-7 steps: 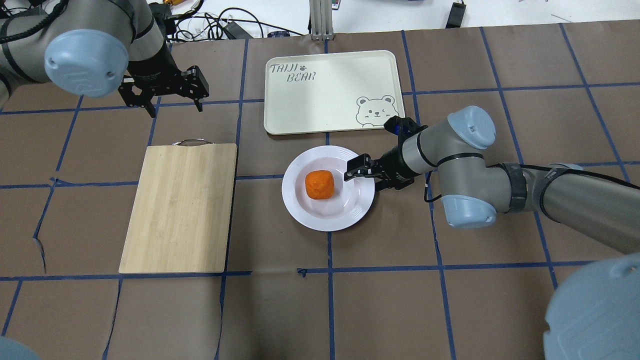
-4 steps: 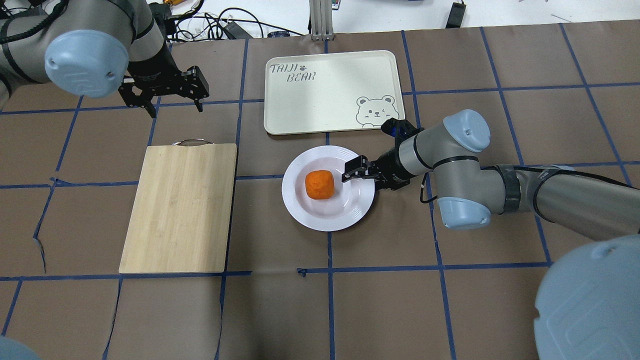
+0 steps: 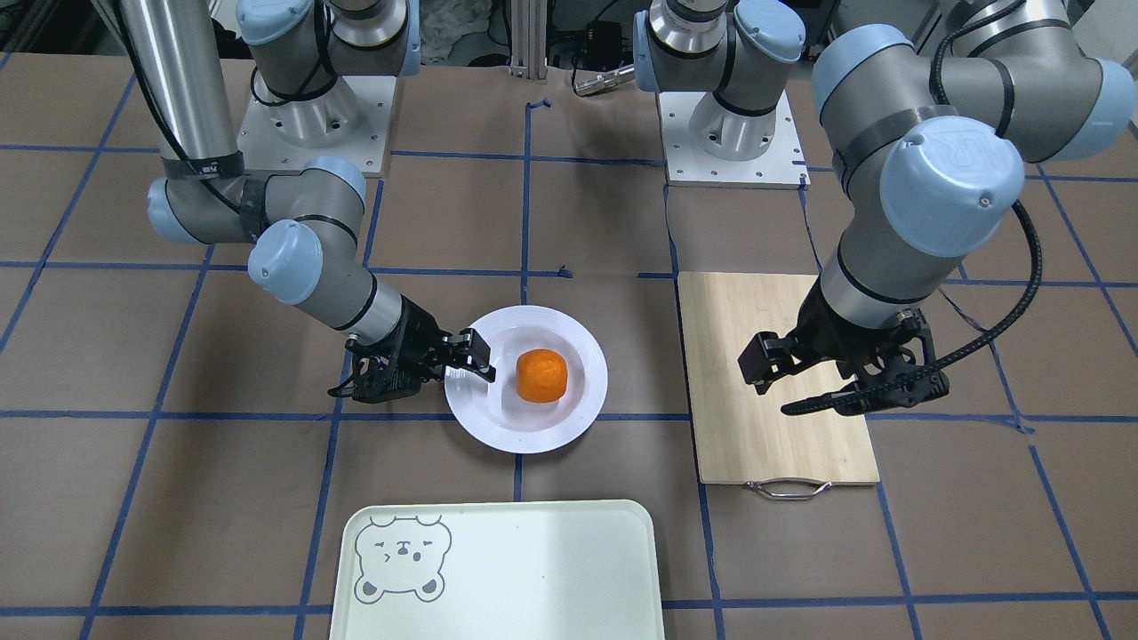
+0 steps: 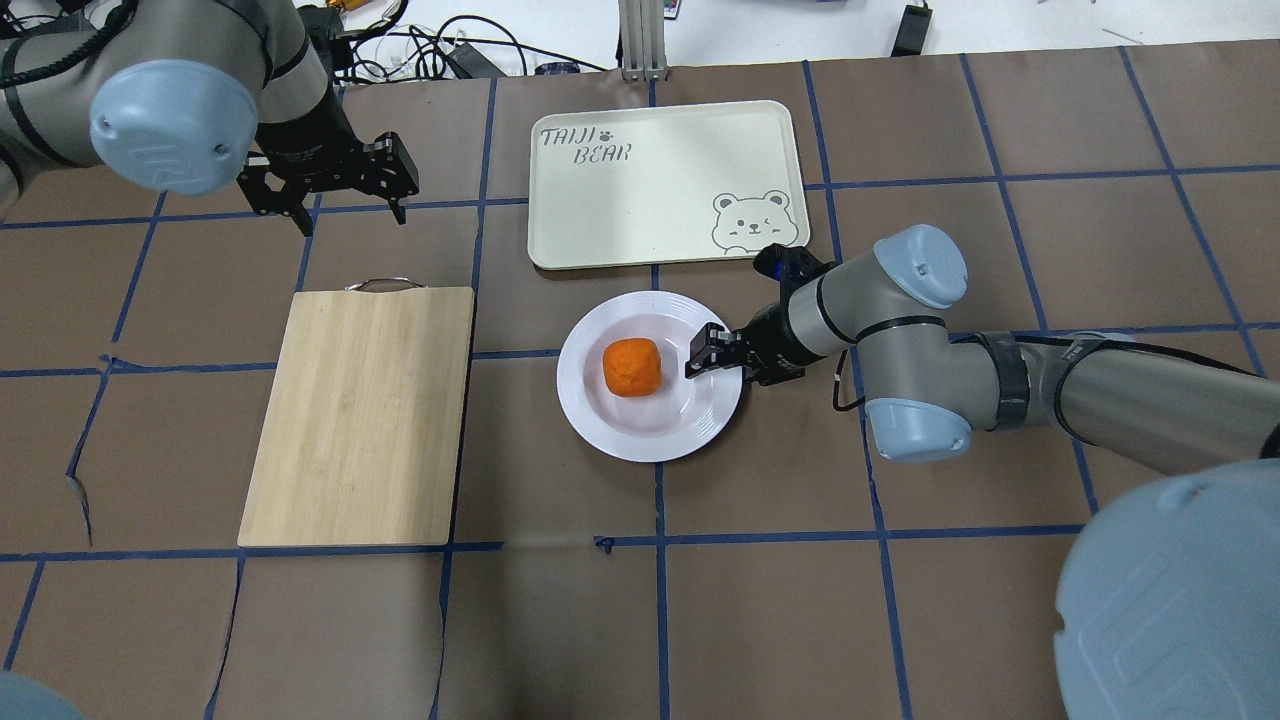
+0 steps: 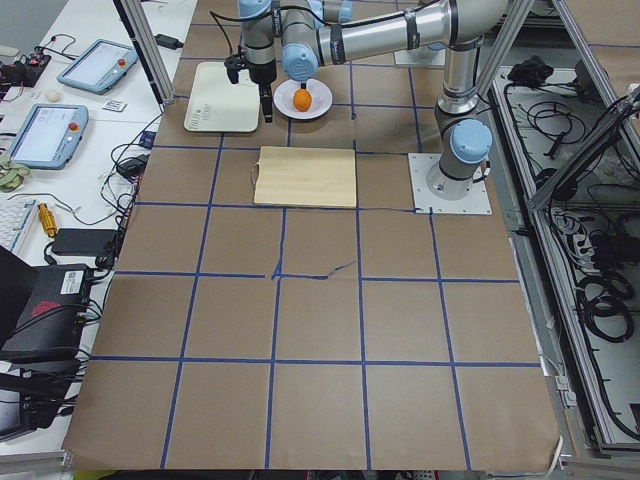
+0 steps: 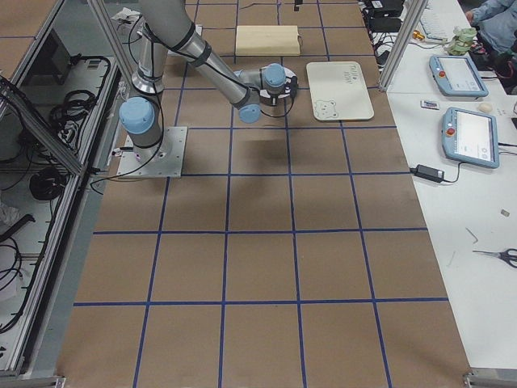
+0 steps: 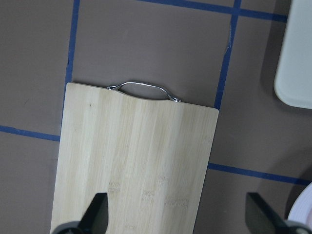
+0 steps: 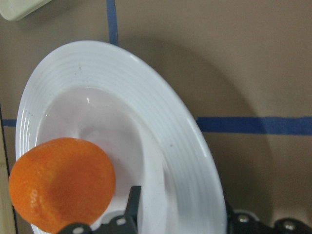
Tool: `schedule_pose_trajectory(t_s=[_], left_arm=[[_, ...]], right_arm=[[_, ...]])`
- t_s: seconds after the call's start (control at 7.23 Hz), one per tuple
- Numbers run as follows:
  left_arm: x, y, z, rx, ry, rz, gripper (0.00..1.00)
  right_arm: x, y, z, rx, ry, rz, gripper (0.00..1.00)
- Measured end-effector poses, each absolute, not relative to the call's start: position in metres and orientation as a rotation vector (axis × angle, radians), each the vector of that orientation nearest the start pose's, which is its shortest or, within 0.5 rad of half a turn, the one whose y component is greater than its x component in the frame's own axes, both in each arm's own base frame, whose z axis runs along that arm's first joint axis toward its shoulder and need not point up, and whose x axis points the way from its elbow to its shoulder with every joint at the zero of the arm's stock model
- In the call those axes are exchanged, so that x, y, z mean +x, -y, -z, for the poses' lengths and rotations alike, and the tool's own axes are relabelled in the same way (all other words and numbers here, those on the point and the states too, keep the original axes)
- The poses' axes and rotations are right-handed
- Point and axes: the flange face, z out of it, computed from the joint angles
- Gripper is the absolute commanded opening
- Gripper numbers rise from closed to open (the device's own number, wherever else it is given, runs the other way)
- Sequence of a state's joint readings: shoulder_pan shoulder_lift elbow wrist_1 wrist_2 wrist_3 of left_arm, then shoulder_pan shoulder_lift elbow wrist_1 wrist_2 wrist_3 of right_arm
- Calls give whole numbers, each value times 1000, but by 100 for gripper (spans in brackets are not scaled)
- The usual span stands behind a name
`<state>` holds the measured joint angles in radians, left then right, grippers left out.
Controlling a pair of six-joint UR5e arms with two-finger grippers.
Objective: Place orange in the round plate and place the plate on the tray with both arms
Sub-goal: 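Slide the plate with the right gripper farther from the robot onto the tray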
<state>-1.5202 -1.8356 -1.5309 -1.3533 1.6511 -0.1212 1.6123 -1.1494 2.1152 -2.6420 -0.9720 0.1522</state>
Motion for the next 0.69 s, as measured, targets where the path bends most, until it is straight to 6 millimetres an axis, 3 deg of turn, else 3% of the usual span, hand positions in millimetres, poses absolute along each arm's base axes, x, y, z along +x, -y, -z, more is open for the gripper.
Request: schedule_pose_trajectory(t_s=[0.41, 0.69], left_arm=[[-95, 598, -385, -262, -3049, -10, 100], [-95, 598, -384, -262, -3049, -12, 100]], right_arm=[[214, 503, -166, 159, -2535, 58, 0], [219, 520, -184, 199, -2526, 89, 0]])
